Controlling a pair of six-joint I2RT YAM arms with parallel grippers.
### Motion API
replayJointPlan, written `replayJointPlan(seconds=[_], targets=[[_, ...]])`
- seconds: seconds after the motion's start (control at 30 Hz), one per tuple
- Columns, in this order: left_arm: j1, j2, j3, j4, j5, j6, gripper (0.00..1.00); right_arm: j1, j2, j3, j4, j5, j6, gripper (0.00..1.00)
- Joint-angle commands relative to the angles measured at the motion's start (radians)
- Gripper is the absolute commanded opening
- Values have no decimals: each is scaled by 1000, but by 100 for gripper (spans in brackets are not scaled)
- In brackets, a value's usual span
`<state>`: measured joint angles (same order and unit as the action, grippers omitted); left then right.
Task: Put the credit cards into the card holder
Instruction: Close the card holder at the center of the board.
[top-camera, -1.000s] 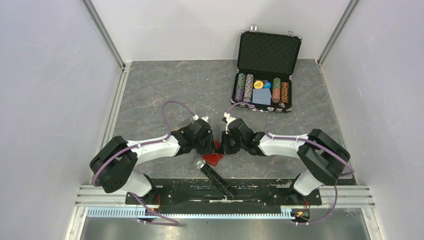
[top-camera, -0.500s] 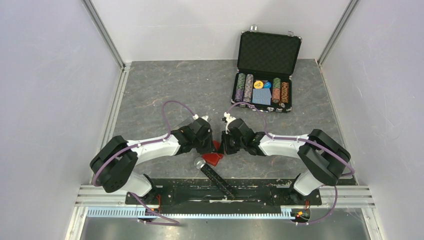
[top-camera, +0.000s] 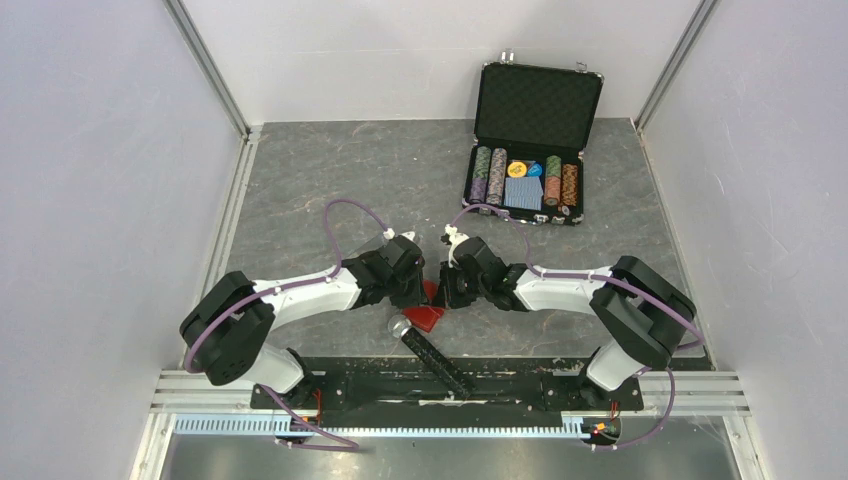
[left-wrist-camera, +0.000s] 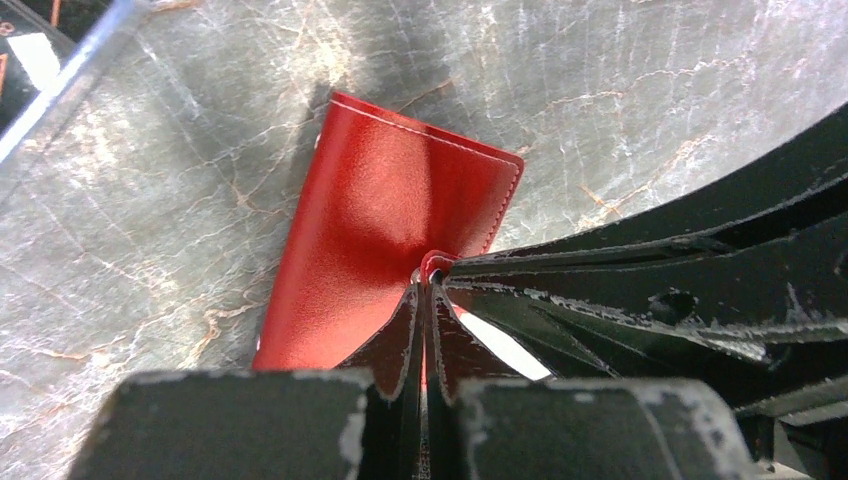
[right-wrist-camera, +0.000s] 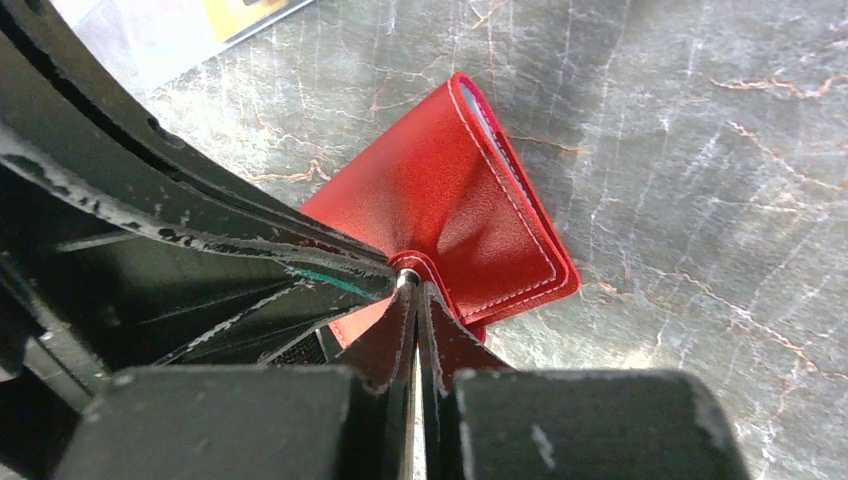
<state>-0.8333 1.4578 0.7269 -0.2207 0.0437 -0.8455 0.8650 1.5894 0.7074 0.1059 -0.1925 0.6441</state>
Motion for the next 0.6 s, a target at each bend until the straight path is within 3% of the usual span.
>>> replayJointPlan(seconds=[0.0, 0.3, 0.57], targets=[[0, -2, 29, -19, -63, 36, 2, 8, 25, 53, 35, -13, 0, 0], [0, 43, 29, -44, -92, 22, 2, 19, 69, 61, 29, -12, -3, 0], [0, 96, 46, -70, -104, -2, 2, 26, 146, 107, -103, 37, -2, 0]])
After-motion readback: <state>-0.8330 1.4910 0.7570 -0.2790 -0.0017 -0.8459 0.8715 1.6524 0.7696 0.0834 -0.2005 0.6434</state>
